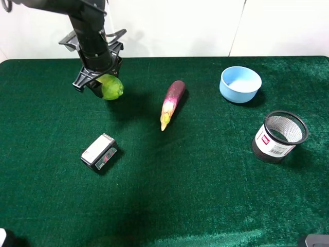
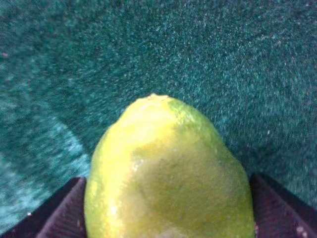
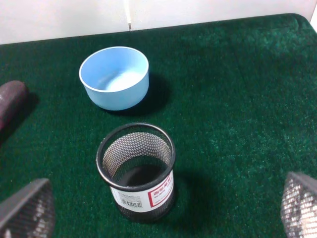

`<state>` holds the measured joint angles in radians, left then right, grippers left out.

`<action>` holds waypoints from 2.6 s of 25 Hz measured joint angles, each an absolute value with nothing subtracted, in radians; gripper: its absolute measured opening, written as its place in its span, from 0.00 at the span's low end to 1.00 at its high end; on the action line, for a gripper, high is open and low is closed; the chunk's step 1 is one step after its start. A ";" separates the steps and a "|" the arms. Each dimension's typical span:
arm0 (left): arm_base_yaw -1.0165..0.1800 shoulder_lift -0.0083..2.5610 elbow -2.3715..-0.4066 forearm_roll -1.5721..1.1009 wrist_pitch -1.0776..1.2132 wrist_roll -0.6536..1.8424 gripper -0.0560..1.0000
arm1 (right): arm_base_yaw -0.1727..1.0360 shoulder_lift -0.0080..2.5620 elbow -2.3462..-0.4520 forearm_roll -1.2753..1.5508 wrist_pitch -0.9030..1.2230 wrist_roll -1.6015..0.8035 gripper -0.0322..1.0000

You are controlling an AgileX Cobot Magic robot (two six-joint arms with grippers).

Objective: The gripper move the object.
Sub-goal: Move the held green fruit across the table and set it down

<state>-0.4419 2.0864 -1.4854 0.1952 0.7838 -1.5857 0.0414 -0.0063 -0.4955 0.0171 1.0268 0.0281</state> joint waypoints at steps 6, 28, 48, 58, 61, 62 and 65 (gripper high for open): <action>-0.442 2.029 -1.495 0.185 0.844 -1.499 0.68 | 0.041 -0.006 -0.495 0.017 1.027 0.028 0.70; -0.552 1.900 -1.556 0.068 1.157 -0.999 0.68 | 0.041 -0.006 -0.495 0.017 1.027 0.028 0.70; -0.839 1.894 -1.586 0.078 1.157 -0.772 0.68 | 0.041 -0.006 -0.495 0.017 1.027 0.028 0.70; -0.952 1.894 -1.580 0.116 1.157 -0.709 0.68 | 0.041 -0.006 -0.495 0.017 1.027 0.028 0.70; -0.966 1.893 -1.540 0.116 1.157 -0.698 0.68 | 0.041 -0.006 -0.495 0.017 1.027 0.028 0.70; -0.967 1.891 -1.523 0.116 1.157 -0.698 0.68 | 0.041 -0.006 -0.495 0.017 1.027 0.028 0.70; -0.967 1.881 -1.450 0.113 1.157 -0.702 0.68 | 0.041 -0.006 -0.495 0.017 1.027 0.028 0.70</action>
